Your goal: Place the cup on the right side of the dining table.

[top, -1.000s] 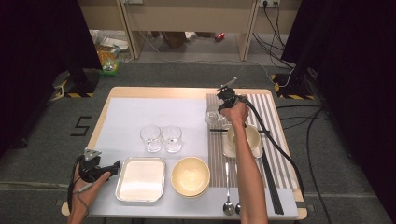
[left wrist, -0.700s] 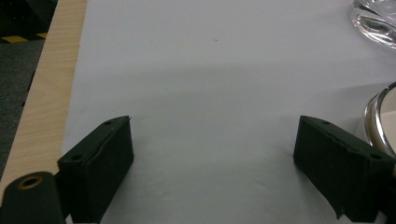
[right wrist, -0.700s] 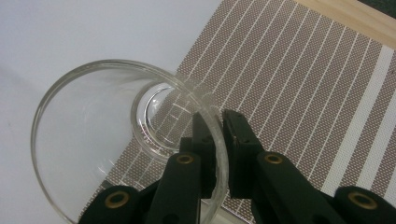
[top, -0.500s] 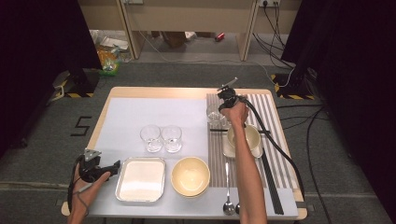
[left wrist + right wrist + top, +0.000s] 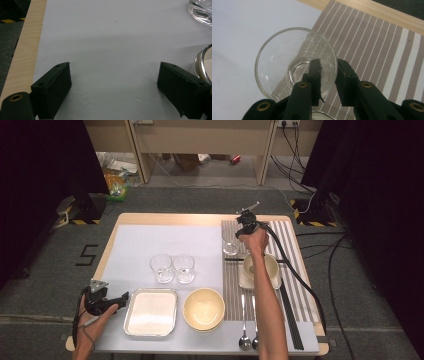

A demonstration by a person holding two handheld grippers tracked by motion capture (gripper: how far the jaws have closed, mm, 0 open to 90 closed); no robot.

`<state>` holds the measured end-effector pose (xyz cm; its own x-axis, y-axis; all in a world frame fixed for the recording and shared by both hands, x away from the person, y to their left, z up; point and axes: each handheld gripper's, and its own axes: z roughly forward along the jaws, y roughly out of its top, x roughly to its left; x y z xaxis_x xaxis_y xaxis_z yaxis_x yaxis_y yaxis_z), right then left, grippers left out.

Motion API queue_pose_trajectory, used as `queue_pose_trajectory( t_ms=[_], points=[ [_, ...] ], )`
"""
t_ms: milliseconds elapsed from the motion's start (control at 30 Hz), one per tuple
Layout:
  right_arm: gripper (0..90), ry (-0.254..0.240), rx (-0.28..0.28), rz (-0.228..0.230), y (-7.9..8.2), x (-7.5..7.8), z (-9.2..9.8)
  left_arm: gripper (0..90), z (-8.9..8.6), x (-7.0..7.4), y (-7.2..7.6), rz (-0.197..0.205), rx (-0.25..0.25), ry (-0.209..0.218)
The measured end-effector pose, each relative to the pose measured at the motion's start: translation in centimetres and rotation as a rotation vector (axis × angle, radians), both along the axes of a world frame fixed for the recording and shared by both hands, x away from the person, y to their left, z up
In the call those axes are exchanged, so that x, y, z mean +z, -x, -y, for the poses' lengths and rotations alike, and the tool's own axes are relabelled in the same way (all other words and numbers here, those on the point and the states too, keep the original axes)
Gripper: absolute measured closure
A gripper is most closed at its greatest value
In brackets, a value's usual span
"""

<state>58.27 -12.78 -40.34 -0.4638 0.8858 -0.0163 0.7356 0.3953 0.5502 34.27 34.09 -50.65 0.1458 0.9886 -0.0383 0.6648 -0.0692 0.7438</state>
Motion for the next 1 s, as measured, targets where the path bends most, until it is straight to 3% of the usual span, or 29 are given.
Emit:
queue_pose_trajectory(
  t_ms=[600, 1000],
  points=[
    [57.6, -0.04, 0.014, -0.007, 1.3, 1.9, 0.8, 11.3, 0.0, 0.0, 0.0, 0.0, 0.0, 0.0],
    [36.5, -0.011, 0.044, -0.003, 3.4, 3.4, 1.6, 11.3, 0.0, 0.0, 0.0, 0.0, 0.0, 0.003]
  ],
)
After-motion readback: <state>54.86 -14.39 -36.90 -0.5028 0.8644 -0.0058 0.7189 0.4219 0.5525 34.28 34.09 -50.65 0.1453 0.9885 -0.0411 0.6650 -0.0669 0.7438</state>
